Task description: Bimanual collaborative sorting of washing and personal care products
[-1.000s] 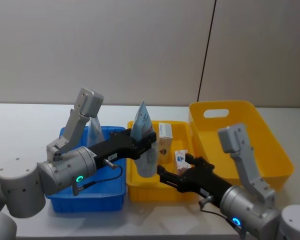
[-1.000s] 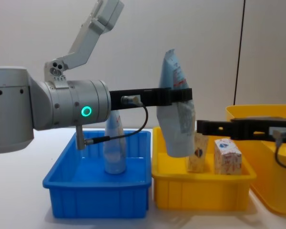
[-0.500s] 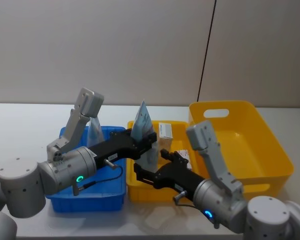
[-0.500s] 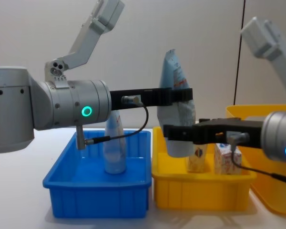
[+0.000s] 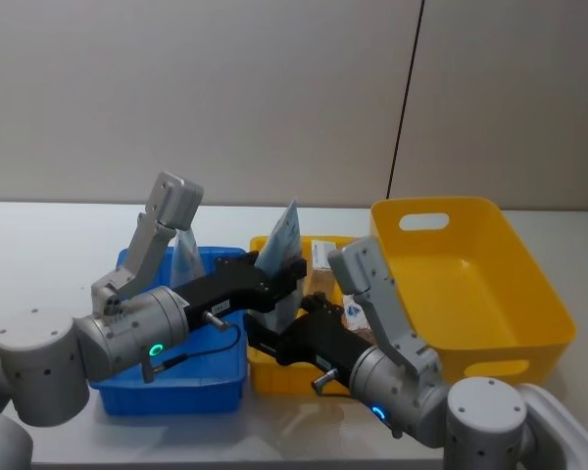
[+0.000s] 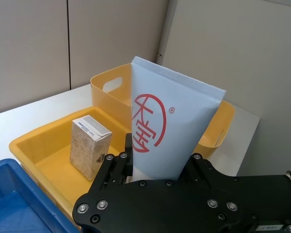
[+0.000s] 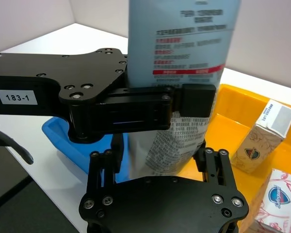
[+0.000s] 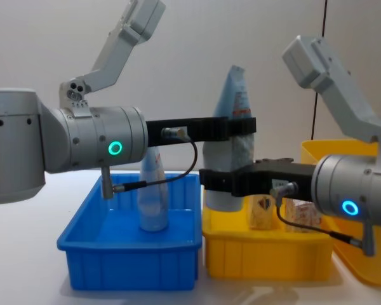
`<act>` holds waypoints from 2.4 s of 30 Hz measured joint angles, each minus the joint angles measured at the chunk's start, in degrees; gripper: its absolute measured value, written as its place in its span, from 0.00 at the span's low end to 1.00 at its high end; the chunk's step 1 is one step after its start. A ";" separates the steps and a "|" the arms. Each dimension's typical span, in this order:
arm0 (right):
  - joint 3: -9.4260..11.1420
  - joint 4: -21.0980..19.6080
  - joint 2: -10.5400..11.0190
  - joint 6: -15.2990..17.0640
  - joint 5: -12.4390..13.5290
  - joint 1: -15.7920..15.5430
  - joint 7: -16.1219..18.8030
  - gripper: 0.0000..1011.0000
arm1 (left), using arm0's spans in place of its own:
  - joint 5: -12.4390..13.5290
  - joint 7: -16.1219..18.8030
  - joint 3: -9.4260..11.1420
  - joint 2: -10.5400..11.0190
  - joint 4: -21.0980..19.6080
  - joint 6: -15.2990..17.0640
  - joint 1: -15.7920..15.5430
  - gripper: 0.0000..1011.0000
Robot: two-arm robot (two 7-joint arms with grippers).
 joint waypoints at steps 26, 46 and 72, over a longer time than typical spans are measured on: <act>-0.59 1.66 -1.01 -1.41 -1.10 0.95 -0.04 0.39 | -0.03 -0.05 0.04 -0.03 -0.01 0.00 0.00 0.50; 4.17 -1.45 -1.17 -1.58 -2.38 -1.58 -6.69 0.22 | -0.02 -0.06 0.01 0.00 0.00 0.00 0.00 0.99; 15.52 -5.33 0.32 -4.34 -5.28 -1.69 -18.08 0.19 | 0.00 0.00 0.01 -0.01 0.01 0.00 0.01 0.99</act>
